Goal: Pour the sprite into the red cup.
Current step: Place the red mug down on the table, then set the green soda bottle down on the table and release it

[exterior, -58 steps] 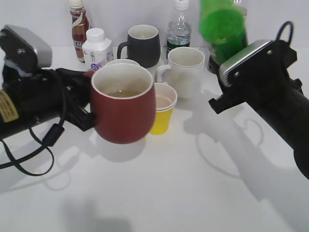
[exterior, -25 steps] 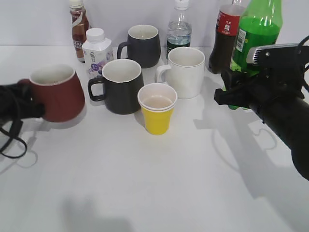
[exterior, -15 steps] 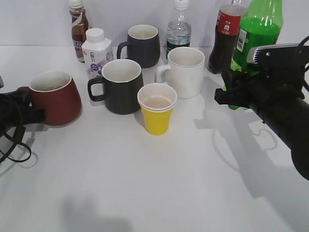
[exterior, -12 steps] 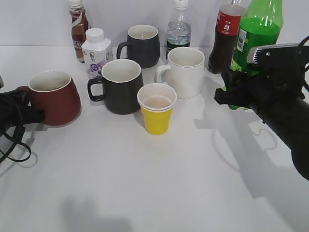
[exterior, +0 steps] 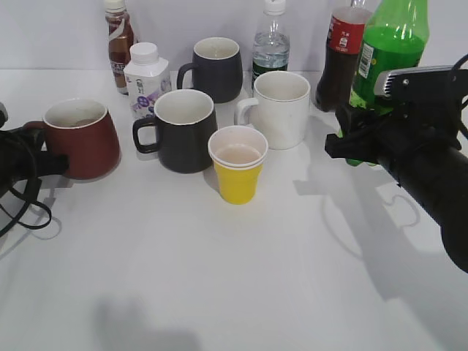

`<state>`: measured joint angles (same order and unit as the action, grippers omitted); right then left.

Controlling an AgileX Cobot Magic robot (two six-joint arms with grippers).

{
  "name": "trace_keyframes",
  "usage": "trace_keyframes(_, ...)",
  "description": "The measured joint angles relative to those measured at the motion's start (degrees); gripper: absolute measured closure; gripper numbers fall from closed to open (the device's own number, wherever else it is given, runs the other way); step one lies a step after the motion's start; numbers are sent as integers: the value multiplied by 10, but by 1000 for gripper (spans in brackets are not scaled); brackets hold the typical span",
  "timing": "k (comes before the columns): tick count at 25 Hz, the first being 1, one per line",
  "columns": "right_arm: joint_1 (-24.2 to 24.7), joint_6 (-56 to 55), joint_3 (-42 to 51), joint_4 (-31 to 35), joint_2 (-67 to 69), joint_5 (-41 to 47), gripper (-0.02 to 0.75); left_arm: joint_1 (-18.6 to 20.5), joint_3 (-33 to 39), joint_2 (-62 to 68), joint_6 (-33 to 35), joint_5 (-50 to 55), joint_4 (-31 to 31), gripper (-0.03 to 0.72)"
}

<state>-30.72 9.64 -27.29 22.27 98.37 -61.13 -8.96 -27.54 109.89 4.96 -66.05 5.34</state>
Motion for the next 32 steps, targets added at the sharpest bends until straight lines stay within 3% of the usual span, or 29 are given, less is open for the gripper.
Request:
trace_keyframes(4,0,0,0,0,0,0,363,0,0,0,-2,-4,0,600)
trace_keyframes(9,0,2,0,1,0,0,363,0,11,0,-6,-19,0,406)
trace_keyframes(12,0,2,0,13,0,0,363,0,30,-7,-6,-28,1,356)
trace_keyframes(19,41,3,0,34,0,1,363,0,86,-65,-6,-30,0,339)
trace_keyframes(24,87,3,-10,-12,17,6,363,-4,127,-121,-6,-30,-1,339)
trace_keyframes(32,92,1,-60,-74,91,6,363,-12,154,-212,-6,1,-2,339)
